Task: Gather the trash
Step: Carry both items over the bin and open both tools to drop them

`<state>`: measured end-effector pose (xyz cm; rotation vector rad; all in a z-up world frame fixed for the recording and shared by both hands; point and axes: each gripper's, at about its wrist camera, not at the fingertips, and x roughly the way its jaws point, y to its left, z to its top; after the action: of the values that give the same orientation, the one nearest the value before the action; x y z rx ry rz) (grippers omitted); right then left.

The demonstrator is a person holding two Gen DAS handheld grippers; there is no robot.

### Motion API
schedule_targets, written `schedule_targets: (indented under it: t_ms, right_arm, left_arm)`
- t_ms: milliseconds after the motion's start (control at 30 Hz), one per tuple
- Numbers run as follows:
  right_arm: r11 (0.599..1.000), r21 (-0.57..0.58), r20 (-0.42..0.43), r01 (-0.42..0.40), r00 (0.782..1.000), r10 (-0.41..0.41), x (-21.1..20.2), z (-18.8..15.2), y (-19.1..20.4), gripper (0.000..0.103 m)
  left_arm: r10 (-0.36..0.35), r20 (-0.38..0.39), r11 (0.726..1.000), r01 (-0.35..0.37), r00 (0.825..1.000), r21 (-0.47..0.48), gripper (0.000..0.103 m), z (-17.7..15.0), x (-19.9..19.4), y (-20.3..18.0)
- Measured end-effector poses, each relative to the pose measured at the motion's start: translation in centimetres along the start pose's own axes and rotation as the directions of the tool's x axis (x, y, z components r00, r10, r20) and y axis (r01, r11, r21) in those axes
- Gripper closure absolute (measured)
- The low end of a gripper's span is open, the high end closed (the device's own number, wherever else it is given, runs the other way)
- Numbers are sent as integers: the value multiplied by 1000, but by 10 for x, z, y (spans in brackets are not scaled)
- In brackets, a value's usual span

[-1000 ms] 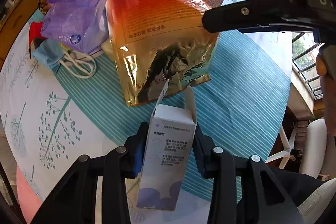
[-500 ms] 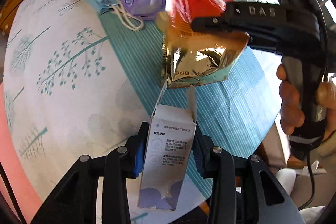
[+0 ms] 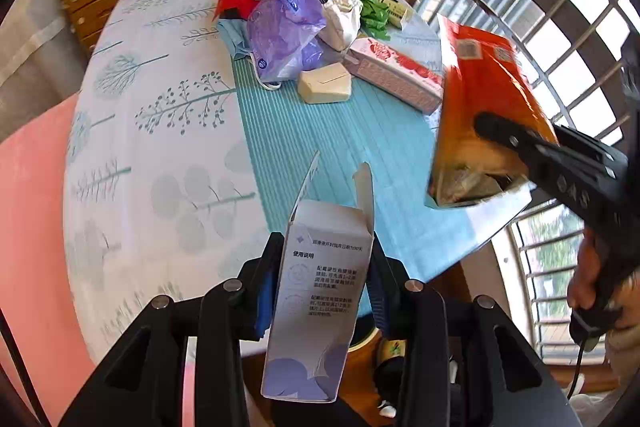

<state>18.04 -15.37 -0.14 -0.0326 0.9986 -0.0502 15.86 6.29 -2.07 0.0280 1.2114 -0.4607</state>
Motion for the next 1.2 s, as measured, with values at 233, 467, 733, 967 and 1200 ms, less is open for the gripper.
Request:
schedule_targets:
  t_ms: [233,467,733,967,1200]
  right_arm:
    - [968,-249,19,-27,999,33,-66,-63,-23,80]
    - [933,-338,-72,-124,992,105,-78,-125,-44,80]
    - [932,-301,-229,-204,964,137,-50,-168,-35,80]
    - [979,-124,-436,-159,895,90,32,-239,-27,79]
    - [994,86,-574,-70,812,107,147,-328,-18,79]
  left_arm:
    - [55,64,983,-43,996,-177,66,-50,-20,-60]
    - [115,22,962,-106,993,-253,66,-93,6,-114]
    - [162,-77,950,-177,984,-257,66,-137,28,-131]
    - [144,-187,943,-192,972,-270,66,-175,102,-112]
    - [147,-264,941,-217,953,-261,65,-216,217,-82]
